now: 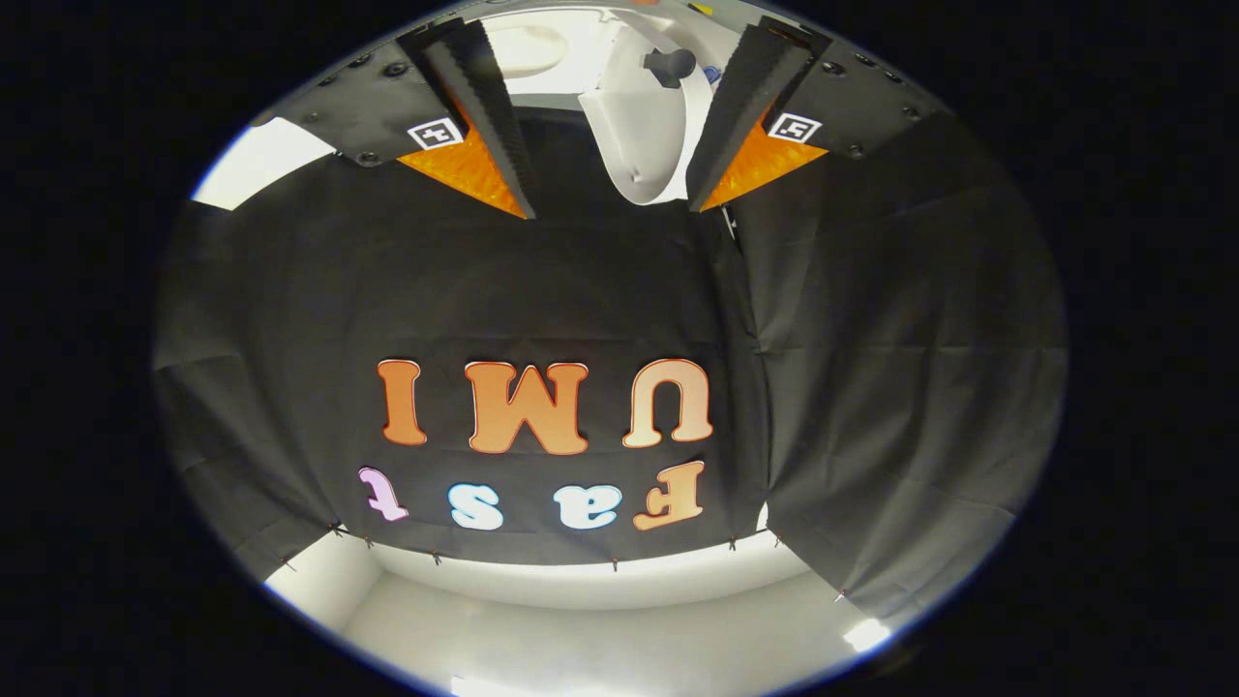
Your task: Open the toilet lid.
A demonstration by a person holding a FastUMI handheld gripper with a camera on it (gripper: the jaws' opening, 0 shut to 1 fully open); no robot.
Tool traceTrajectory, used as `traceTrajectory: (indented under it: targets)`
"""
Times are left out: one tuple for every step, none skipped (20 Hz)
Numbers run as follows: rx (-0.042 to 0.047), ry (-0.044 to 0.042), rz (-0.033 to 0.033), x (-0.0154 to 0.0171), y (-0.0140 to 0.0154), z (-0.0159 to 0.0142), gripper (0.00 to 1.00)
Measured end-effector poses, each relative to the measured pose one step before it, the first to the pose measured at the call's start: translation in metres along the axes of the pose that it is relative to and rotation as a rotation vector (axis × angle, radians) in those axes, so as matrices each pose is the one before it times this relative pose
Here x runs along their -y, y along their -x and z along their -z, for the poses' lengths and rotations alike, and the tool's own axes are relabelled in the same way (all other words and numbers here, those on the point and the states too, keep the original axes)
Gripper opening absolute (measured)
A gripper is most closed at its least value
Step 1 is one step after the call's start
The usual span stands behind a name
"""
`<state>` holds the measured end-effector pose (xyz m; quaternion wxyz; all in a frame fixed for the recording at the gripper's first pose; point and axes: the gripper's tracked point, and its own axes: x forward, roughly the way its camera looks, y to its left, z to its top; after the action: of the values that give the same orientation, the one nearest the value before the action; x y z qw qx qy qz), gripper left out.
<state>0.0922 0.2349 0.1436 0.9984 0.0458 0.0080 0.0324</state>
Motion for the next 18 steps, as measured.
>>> traceTrajectory:
  targets:
    - [0.0078, -0.01222, -0.00395, -0.00056, 0.00189, -0.00448, 0.98]
    - [0.00968, -0.00661, -0.00628, 0.00019, 0.00158, -0.00291, 0.98]
    - [0.00445, 0.00116, -0.00268, -0.00068, -0.00003, -0.00241, 0.98]
    - [-0.00074, 0.00372, 0.00116, 0.00125, 0.00074, -0.00025, 0.98]
    - [-0.00217, 0.00168, 0.00148, 0.00105, 0.0007, 0.00008, 0.98]
    - [-0.00497, -0.00201, -0.00026, 0.00049, 0.00031, 0.00037, 0.98]
    - [-0.00313, -0.00398, -0.00248, -0.00032, 0.0002, 0.00015, 0.98]
    - [-0.0007, -0.00354, 0.00098, 0.00092, -0.00009, -0.00019, 0.98]
    - [-0.00053, -0.00187, 0.00091, 0.00069, 0.00141, -0.00011, 0.98]
    - [-0.0012, -0.00109, 0.00189, 0.00096, 0.0009, 0.00036, 0.98]
    - [-0.0014, 0.00011, 0.00023, 0.00022, 0.00036, 0.00018, 0.98]
    - [-0.00193, 0.00013, 0.00153, 0.0009, 0.00087, 0.00065, 0.98]
    - [-0.00282, -0.00206, 0.00028, 0.0005, -0.00015, 0.0004, 0.98]
    - [-0.00166, -0.00379, -0.00098, 0.00008, 0.00045, 0.00103, 0.98]
    - [-0.00098, -0.00299, -0.00272, -0.00052, -0.0004, 0.00012, 0.98]
    - [-0.00091, -0.00044, -0.00217, -0.00051, -0.00069, 0.00025, 0.98]
    - [0.00089, 0.00178, -0.00349, -0.00102, 0.00066, -0.00059, 0.98]
    - [0.00083, 0.00322, -0.00465, -0.00043, -0.00046, 0.00044, 0.98]
